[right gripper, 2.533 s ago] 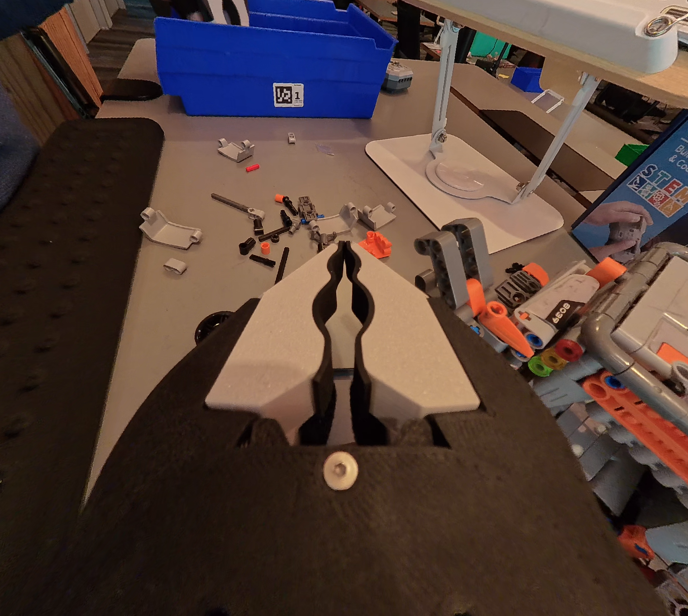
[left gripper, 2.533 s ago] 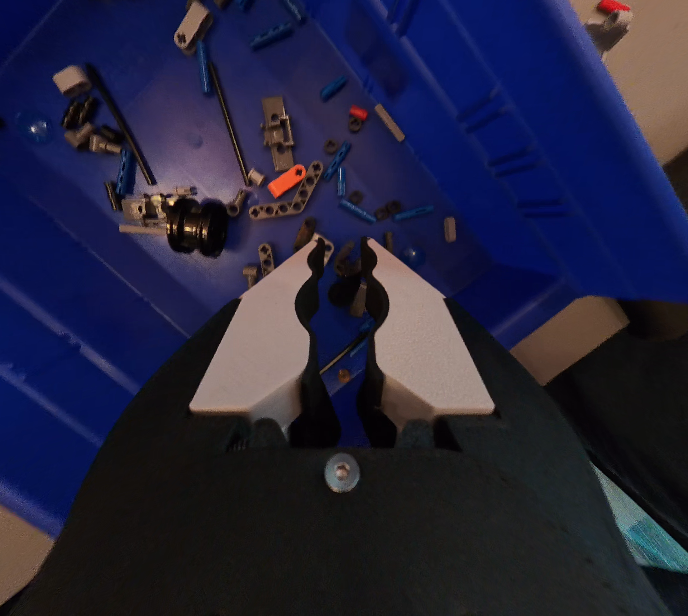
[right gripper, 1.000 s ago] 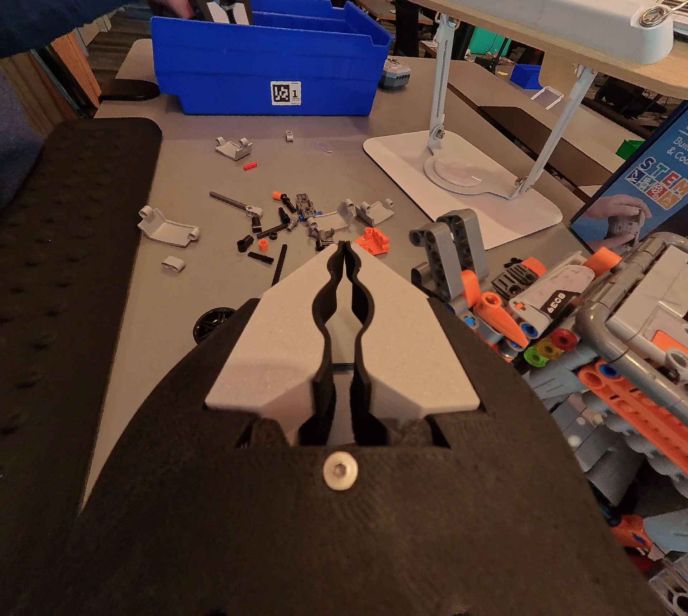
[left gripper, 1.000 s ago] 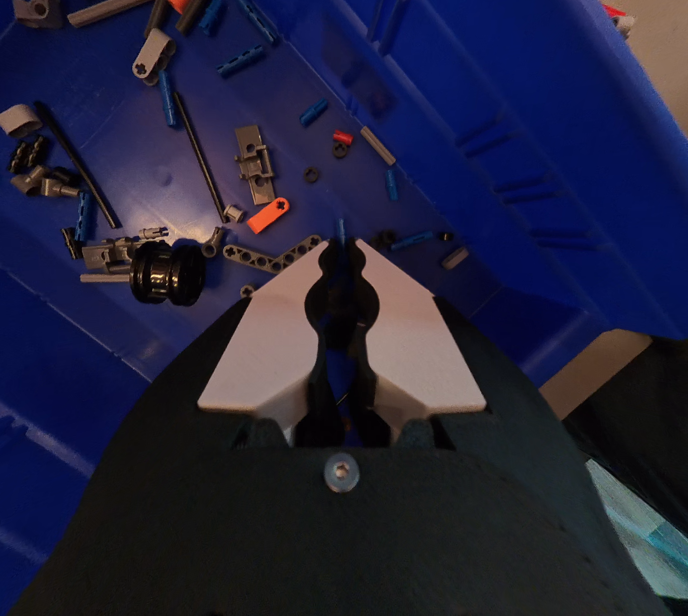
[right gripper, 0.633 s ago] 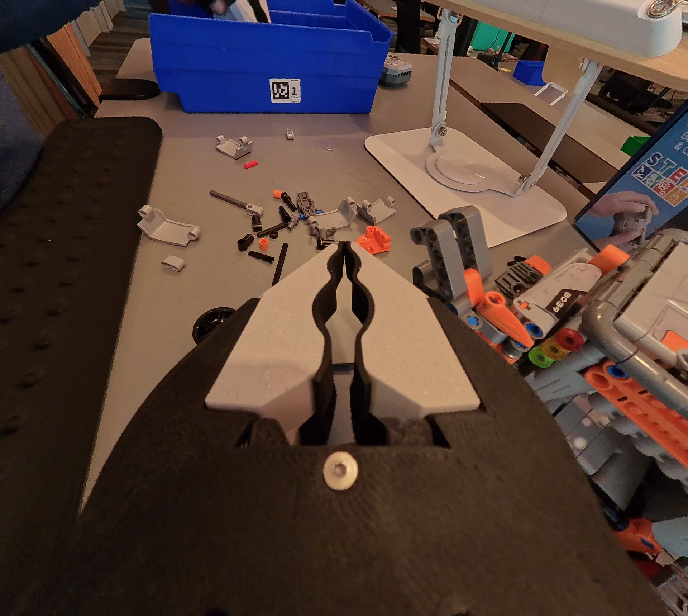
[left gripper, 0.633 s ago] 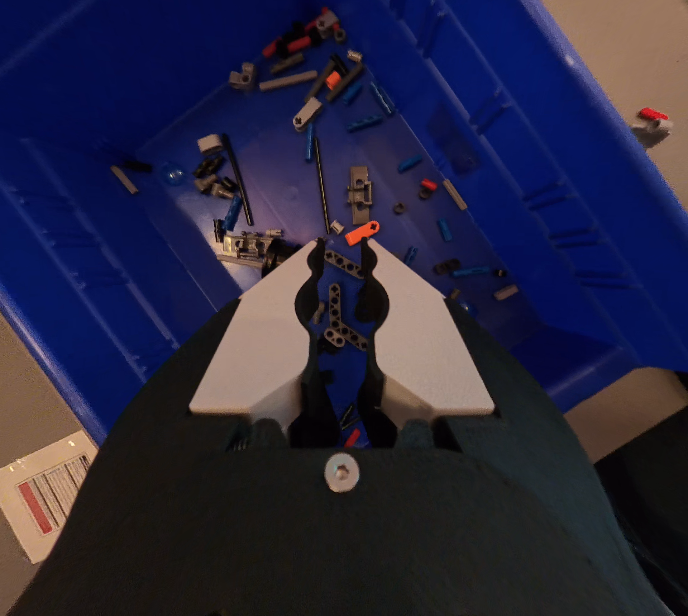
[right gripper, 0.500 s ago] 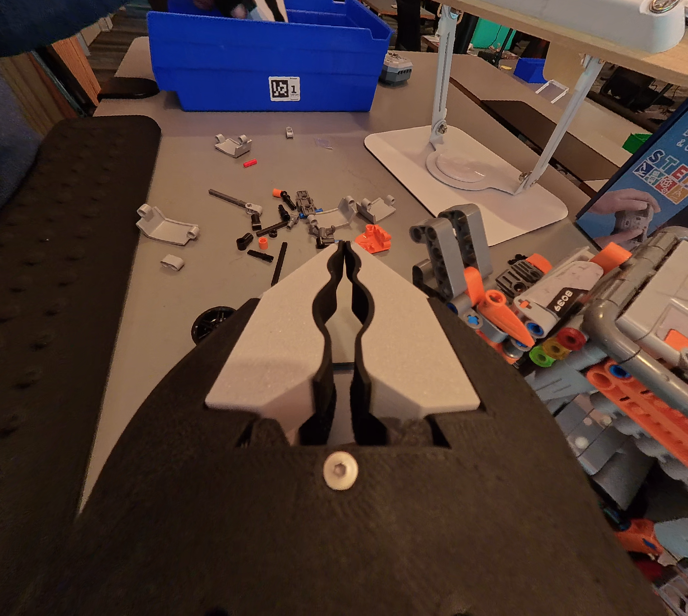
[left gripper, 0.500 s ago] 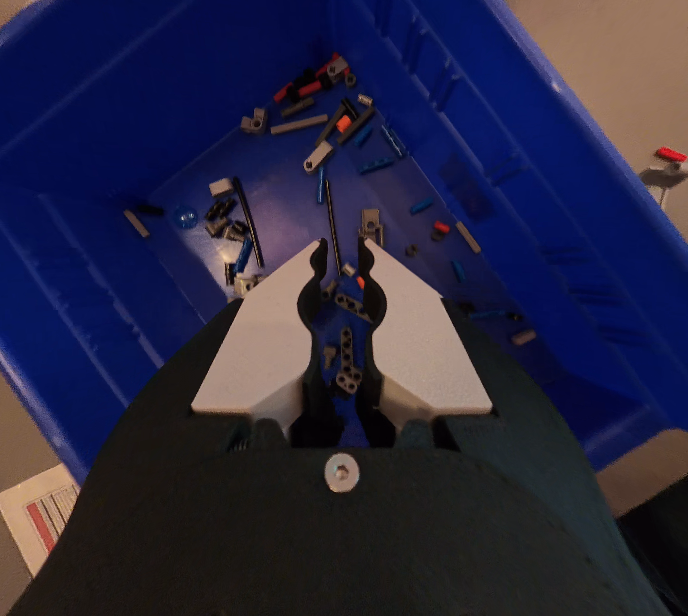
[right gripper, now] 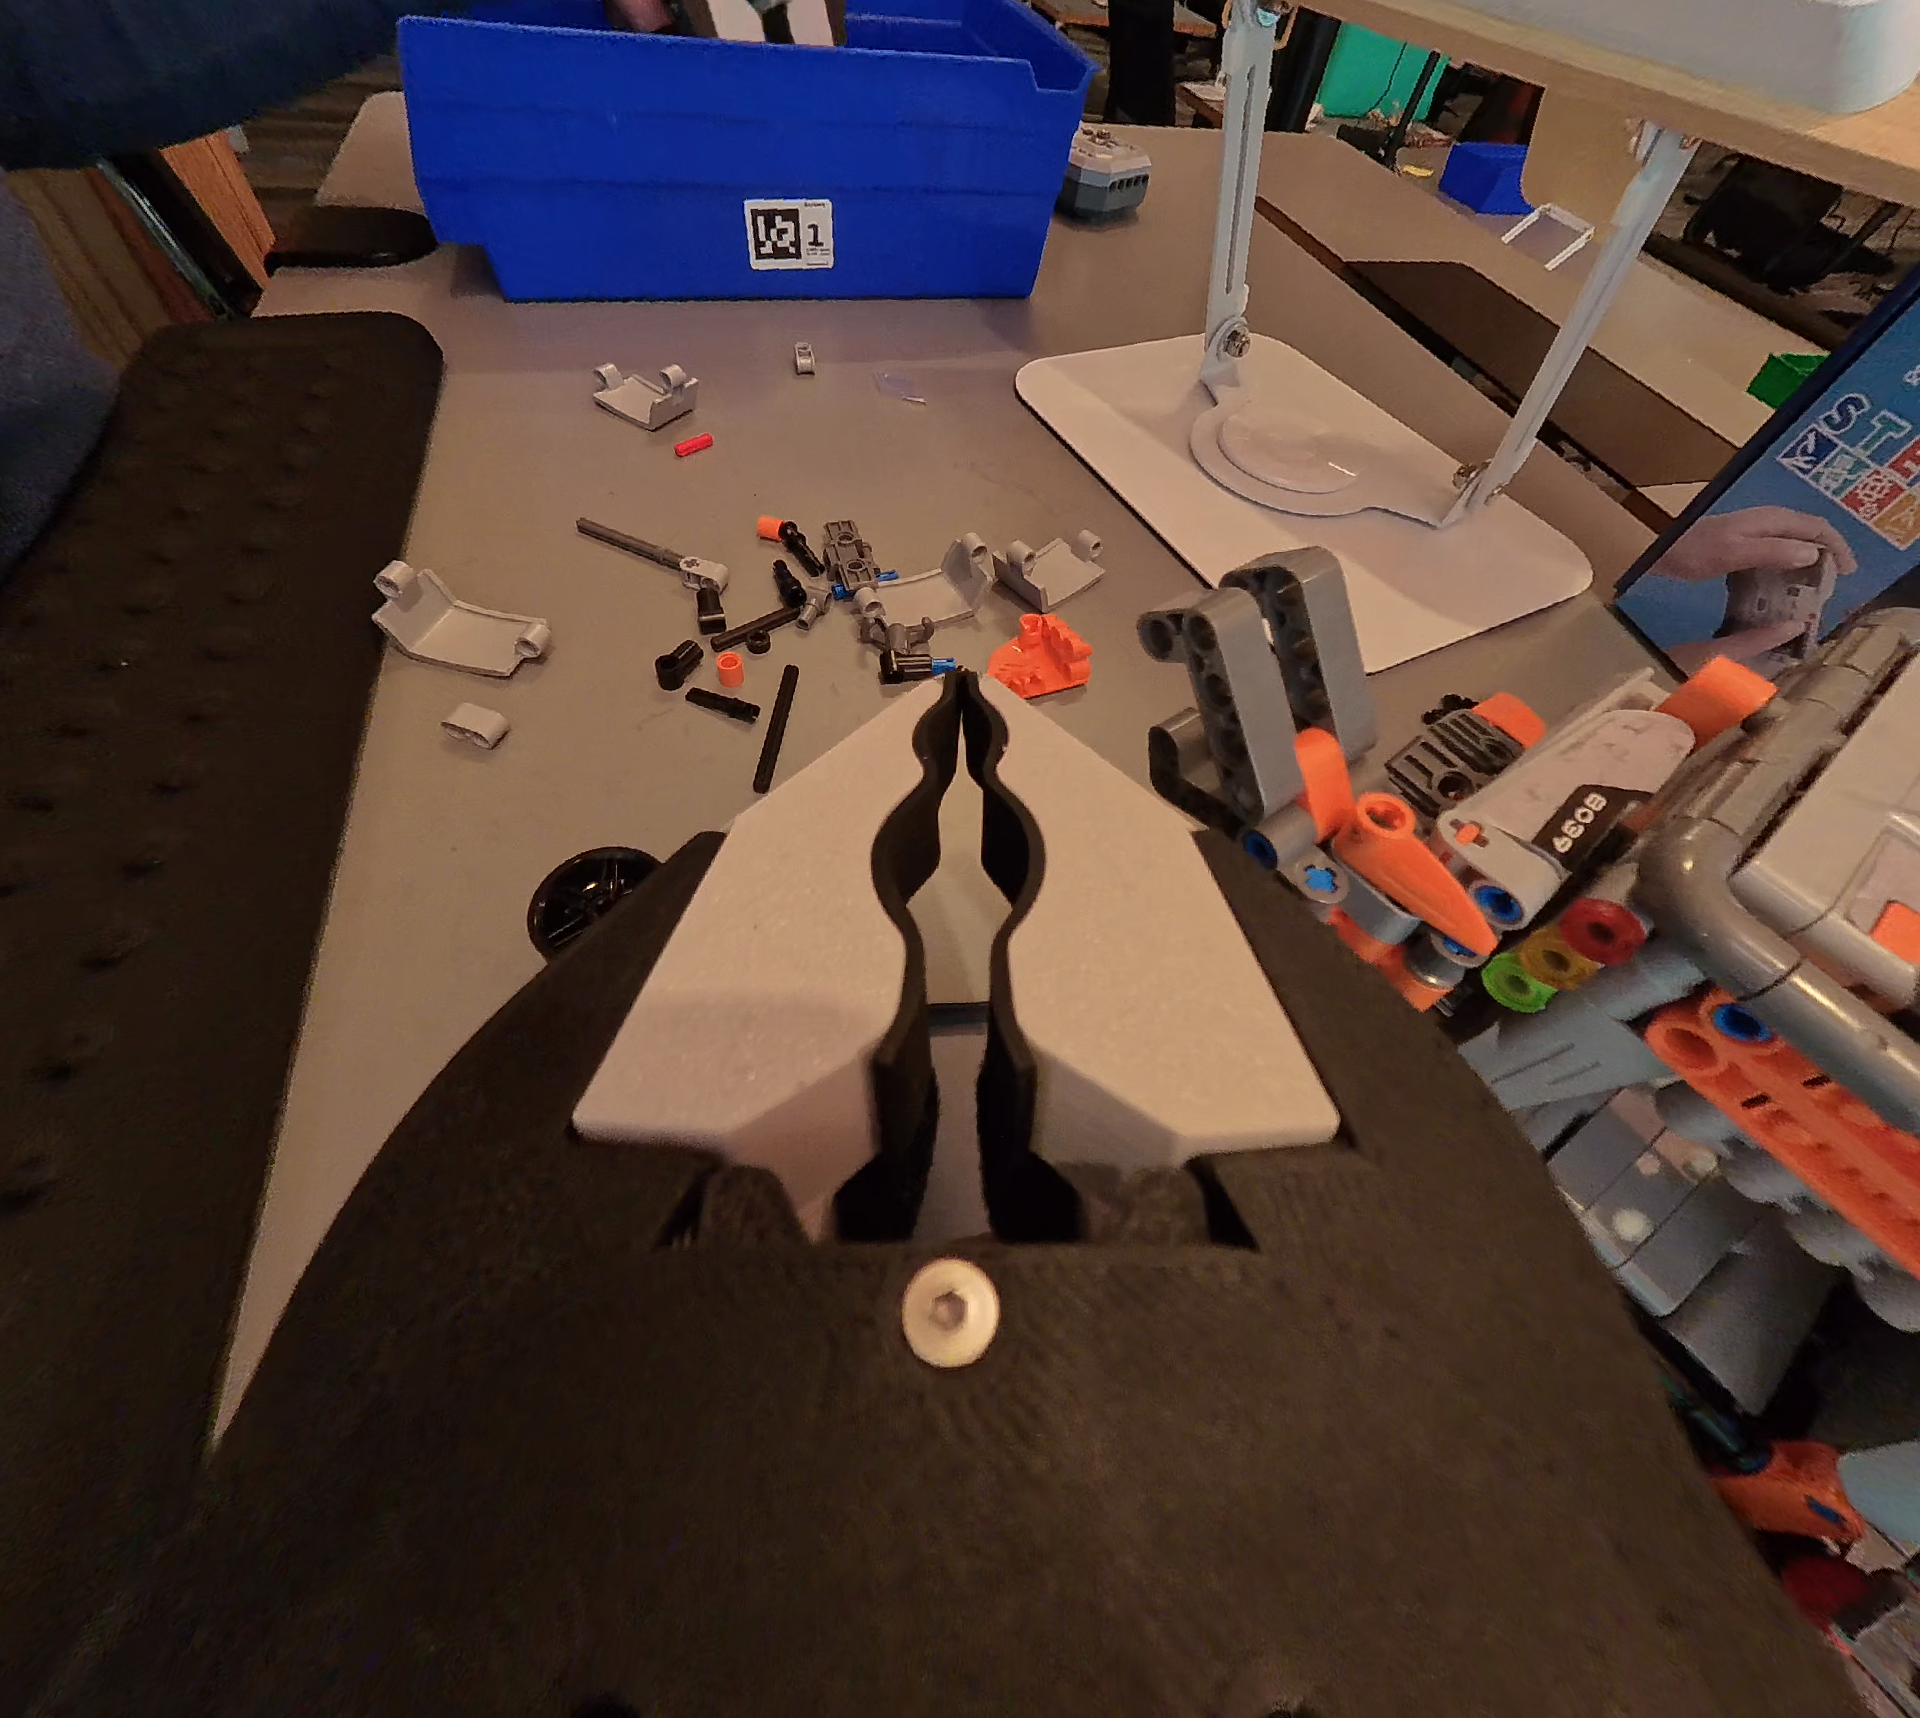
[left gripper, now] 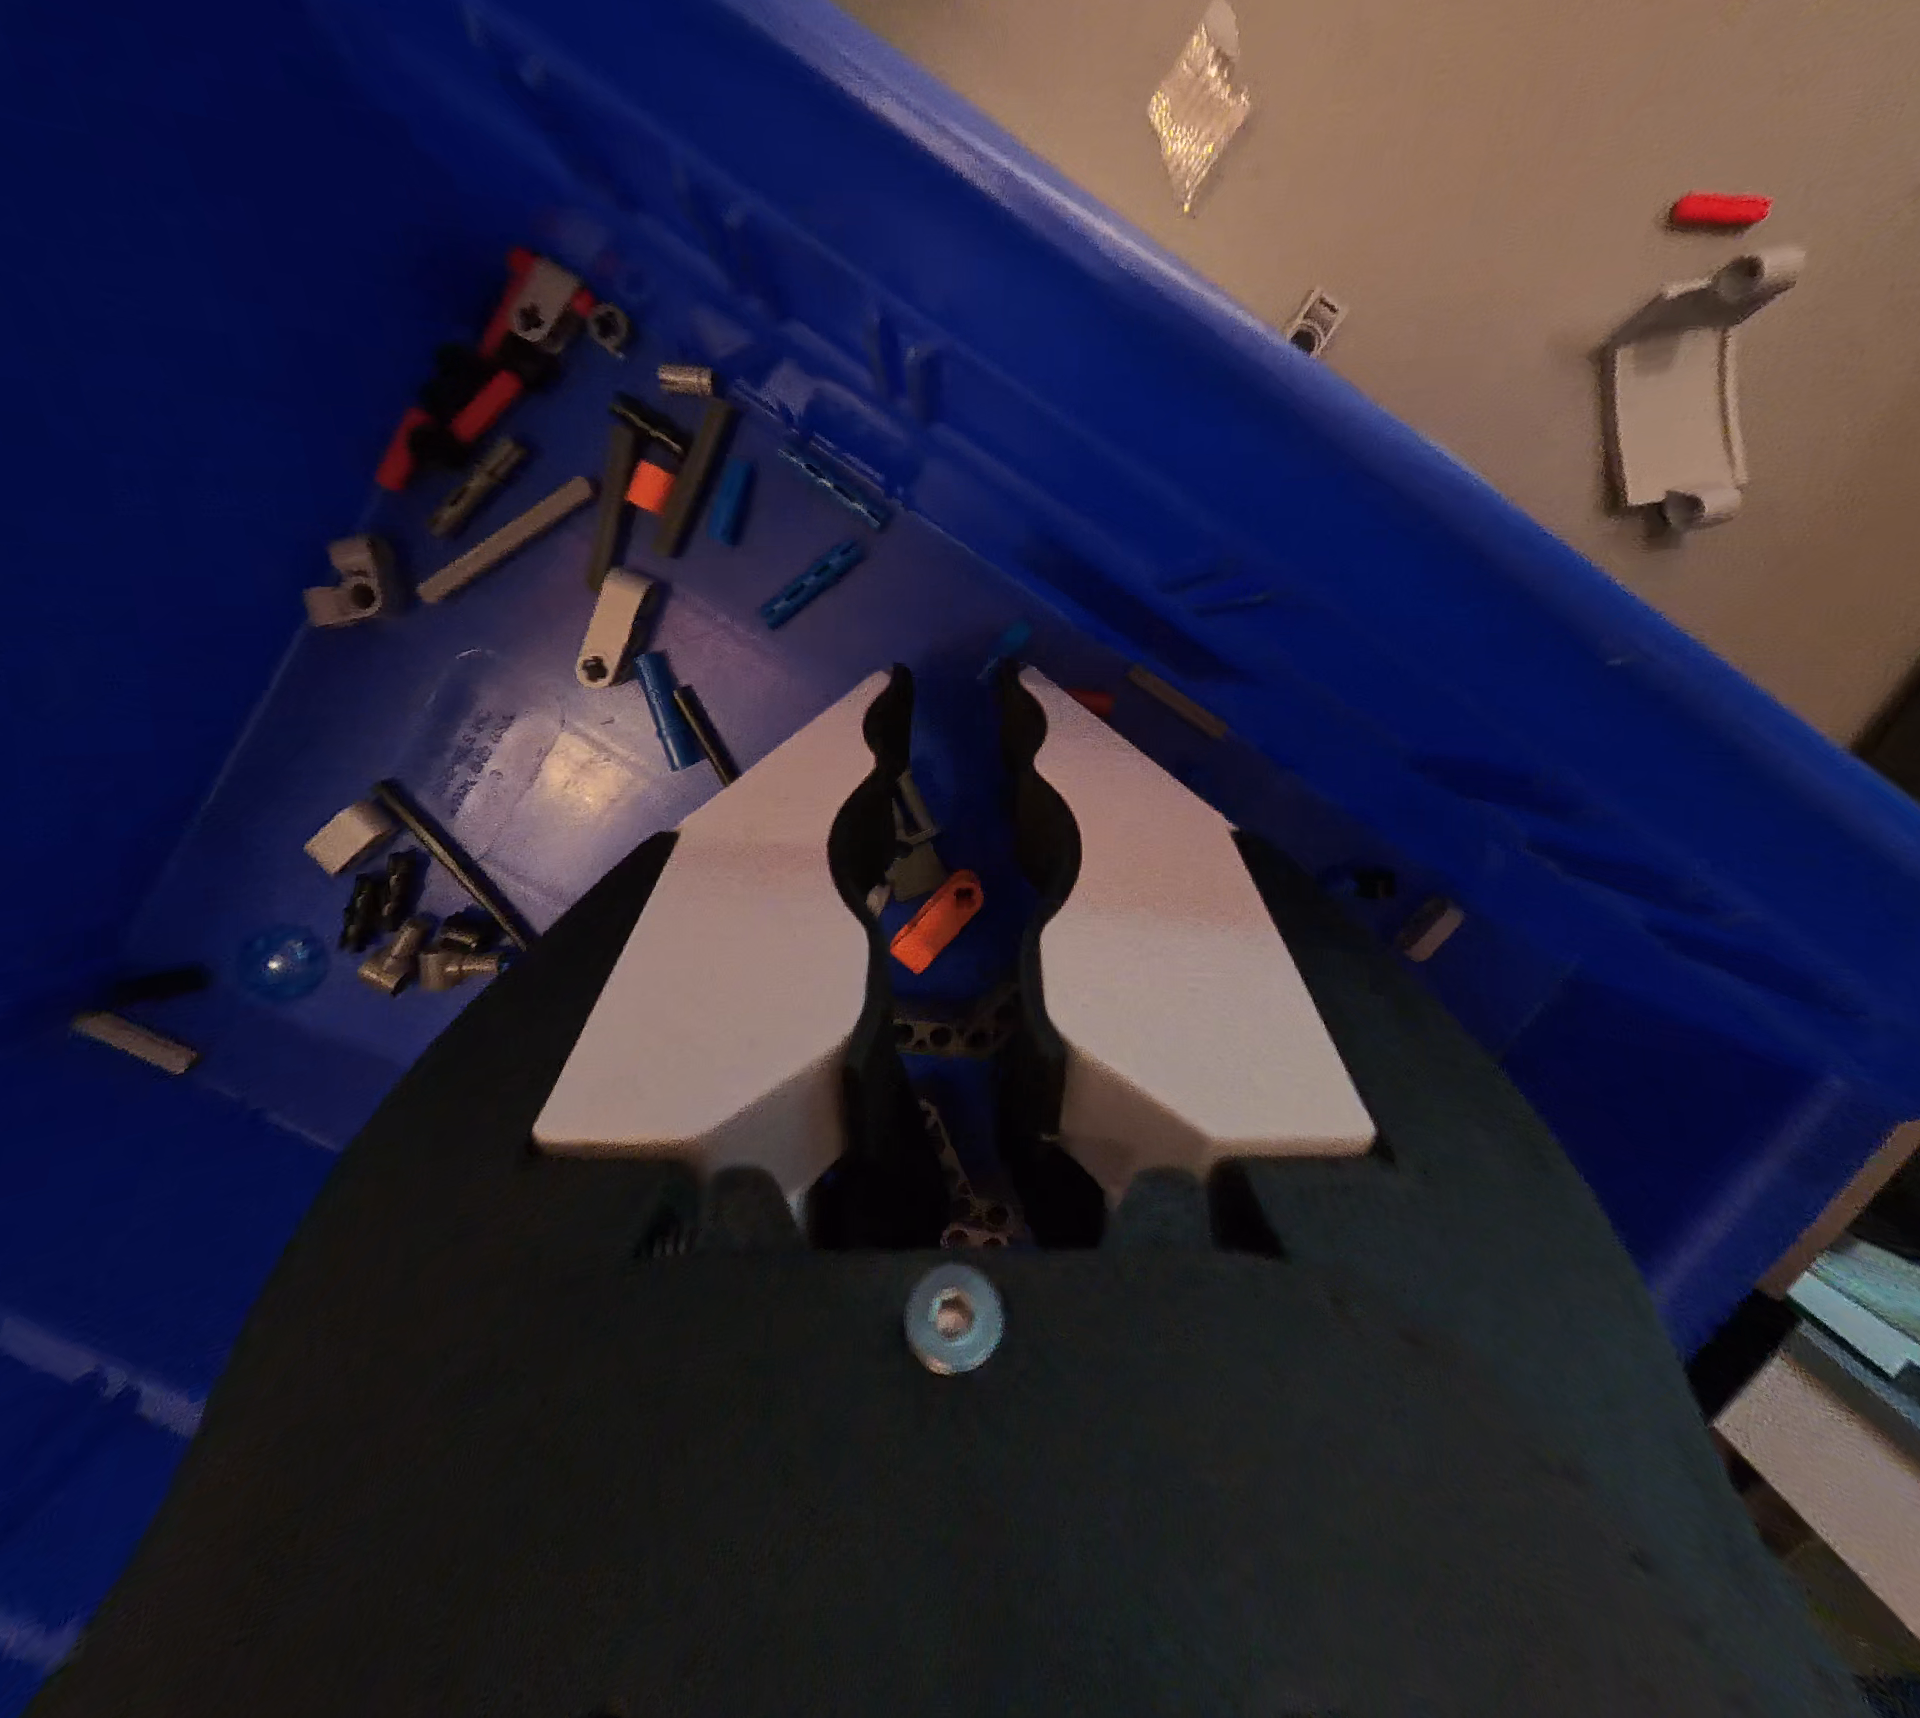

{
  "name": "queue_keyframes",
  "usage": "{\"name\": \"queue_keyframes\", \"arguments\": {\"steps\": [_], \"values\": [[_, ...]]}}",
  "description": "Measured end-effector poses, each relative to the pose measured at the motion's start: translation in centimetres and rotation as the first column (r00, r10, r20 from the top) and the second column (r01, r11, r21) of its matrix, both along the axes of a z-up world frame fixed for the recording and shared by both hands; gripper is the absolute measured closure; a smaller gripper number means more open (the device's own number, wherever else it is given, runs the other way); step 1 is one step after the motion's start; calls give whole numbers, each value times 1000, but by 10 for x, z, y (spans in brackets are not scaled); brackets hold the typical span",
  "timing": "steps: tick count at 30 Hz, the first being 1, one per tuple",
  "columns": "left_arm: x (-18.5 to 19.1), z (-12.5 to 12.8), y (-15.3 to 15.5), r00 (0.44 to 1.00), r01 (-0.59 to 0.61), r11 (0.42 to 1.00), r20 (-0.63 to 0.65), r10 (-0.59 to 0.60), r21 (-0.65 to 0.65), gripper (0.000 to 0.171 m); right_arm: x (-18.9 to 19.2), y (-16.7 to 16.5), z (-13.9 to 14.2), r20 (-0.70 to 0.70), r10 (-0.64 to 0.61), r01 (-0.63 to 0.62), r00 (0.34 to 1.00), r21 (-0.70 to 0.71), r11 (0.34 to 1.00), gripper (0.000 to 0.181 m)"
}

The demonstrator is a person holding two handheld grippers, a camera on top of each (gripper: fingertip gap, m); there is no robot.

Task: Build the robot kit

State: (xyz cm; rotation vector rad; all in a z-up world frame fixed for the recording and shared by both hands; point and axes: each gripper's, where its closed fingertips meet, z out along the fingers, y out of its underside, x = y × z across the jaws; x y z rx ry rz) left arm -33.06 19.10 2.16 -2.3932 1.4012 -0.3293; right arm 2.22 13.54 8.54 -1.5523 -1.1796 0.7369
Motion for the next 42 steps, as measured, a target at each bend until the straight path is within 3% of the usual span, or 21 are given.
{"name": "queue_keyframes", "arguments": {"steps": [13,19,23,25,28,30,32,35,39,42], "values": [[8,-9,-2,998,45,999,50,-44,-19,169,1,2,-3,9,-4,4,1000,-9,1000,181],[1,5,1,994,-49,999,100,47,13,170,2,1,0,0,-5,5,1000,2,1000,181],[-8,42,4,986,-113,988,131,99,108,169,0,0,2,-3,2,-2,1000,7,1000,181],[-3,73,3,981,-126,977,169,96,175,170,0,-1,3,-5,4,-4,1000,10,1000,181],[36,125,-12,967,-73,963,255,5,258,169,-1,-2,5,-7,7,-7,1000,15,1000,181],[80,140,-29,956,-10,963,285,-70,270,169,-2,-2,5,-8,8,-8,1000,19,1000,181],[128,130,-46,956,28,972,277,-93,232,170,-1,-3,6,-9,8,-8,1000,21,1000,181],[188,92,-68,958,123,972,232,-169,199,170,0,-3,8,-13,6,-6,1000,28,1000,181],[219,30,-77,967,157,986,191,-166,57,170,-1,-5,11,-20,11,-11,1000,34,999,181],[224,4,-82,973,173,985,155,-173,13,170,-1,-6,11,-18,17,-16,1000,34,999,181]]}}
